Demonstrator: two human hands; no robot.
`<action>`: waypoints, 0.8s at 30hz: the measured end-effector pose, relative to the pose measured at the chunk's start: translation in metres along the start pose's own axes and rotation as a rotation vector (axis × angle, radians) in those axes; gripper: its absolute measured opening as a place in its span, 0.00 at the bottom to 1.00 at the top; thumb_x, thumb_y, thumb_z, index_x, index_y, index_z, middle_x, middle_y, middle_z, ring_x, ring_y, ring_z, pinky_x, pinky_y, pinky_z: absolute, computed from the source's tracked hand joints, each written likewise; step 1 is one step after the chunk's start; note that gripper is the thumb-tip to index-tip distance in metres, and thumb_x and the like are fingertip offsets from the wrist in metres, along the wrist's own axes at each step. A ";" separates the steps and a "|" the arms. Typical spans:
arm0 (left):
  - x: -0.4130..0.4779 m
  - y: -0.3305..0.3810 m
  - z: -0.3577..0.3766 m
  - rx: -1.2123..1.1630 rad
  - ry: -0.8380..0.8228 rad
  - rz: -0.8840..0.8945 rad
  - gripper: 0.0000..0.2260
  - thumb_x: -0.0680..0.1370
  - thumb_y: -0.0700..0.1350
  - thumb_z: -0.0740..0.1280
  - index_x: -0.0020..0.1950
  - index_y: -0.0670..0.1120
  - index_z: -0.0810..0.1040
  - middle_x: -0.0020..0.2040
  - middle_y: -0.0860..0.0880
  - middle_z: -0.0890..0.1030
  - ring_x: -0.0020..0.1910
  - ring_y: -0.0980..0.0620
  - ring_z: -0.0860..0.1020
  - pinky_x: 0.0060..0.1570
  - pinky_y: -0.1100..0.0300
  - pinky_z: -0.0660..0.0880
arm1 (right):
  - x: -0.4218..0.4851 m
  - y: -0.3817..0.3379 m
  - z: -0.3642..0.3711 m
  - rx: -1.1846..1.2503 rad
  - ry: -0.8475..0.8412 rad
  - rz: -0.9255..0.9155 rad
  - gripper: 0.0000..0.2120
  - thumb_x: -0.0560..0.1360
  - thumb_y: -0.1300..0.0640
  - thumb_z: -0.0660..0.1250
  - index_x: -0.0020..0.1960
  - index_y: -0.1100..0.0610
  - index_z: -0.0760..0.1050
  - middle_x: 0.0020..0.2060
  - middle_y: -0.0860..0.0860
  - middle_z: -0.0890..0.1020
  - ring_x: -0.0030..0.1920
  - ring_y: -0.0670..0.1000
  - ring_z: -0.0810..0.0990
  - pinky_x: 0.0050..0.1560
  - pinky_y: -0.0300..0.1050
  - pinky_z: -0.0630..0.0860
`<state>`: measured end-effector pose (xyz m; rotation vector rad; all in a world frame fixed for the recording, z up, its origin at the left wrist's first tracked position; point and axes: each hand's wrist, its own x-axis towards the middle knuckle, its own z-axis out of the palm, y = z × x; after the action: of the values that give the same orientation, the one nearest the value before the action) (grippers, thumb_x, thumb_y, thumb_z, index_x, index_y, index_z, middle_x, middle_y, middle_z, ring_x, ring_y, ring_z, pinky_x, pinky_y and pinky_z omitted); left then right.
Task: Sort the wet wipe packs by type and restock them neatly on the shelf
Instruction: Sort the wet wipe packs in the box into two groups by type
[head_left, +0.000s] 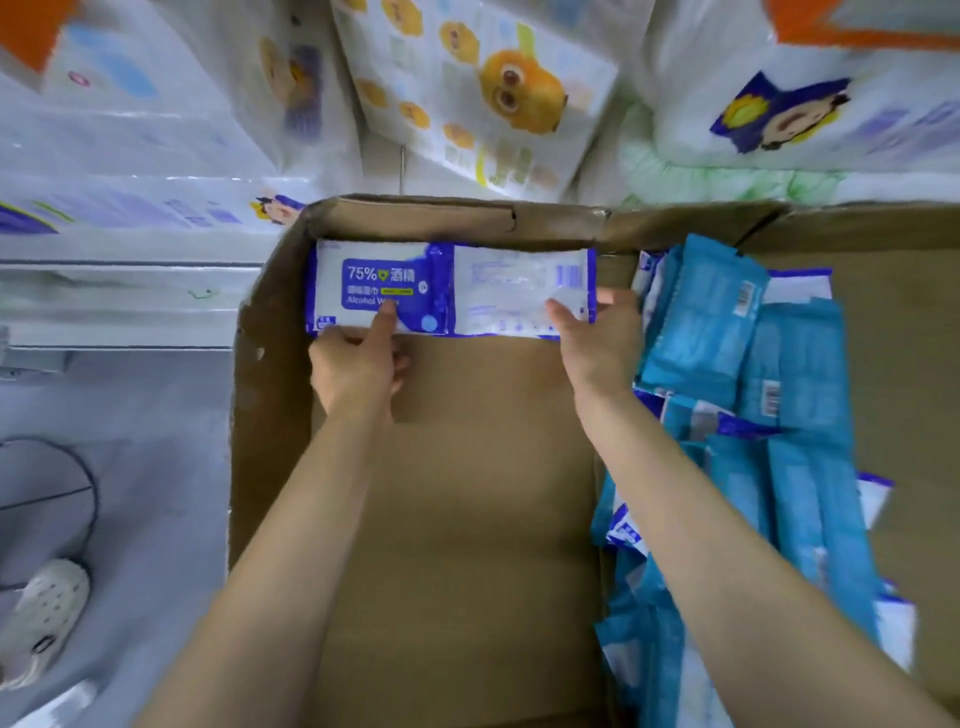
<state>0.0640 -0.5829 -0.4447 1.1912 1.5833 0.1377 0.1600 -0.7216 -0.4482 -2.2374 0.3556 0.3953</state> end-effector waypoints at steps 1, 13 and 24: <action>0.002 -0.002 -0.003 0.050 -0.040 0.005 0.16 0.74 0.59 0.69 0.43 0.46 0.76 0.38 0.50 0.82 0.34 0.56 0.81 0.29 0.62 0.73 | -0.003 -0.001 0.002 -0.047 0.004 -0.034 0.26 0.73 0.55 0.72 0.65 0.63 0.68 0.61 0.58 0.75 0.61 0.55 0.74 0.57 0.38 0.69; -0.131 -0.056 0.002 0.179 -0.510 0.119 0.15 0.76 0.59 0.65 0.46 0.47 0.79 0.44 0.49 0.82 0.42 0.54 0.79 0.43 0.61 0.78 | -0.072 -0.010 -0.153 0.086 -0.008 -0.450 0.09 0.74 0.59 0.66 0.52 0.48 0.74 0.51 0.47 0.76 0.50 0.40 0.77 0.53 0.35 0.74; -0.221 -0.081 0.066 0.534 -0.610 0.388 0.48 0.55 0.71 0.69 0.72 0.55 0.64 0.65 0.56 0.69 0.68 0.54 0.66 0.68 0.52 0.66 | -0.030 0.118 -0.252 0.192 -0.133 0.241 0.17 0.75 0.59 0.69 0.62 0.57 0.72 0.48 0.47 0.78 0.44 0.40 0.76 0.38 0.25 0.74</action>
<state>0.0438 -0.8160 -0.3731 1.7428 0.8557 -0.3925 0.1297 -0.9857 -0.3611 -1.9757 0.5702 0.6078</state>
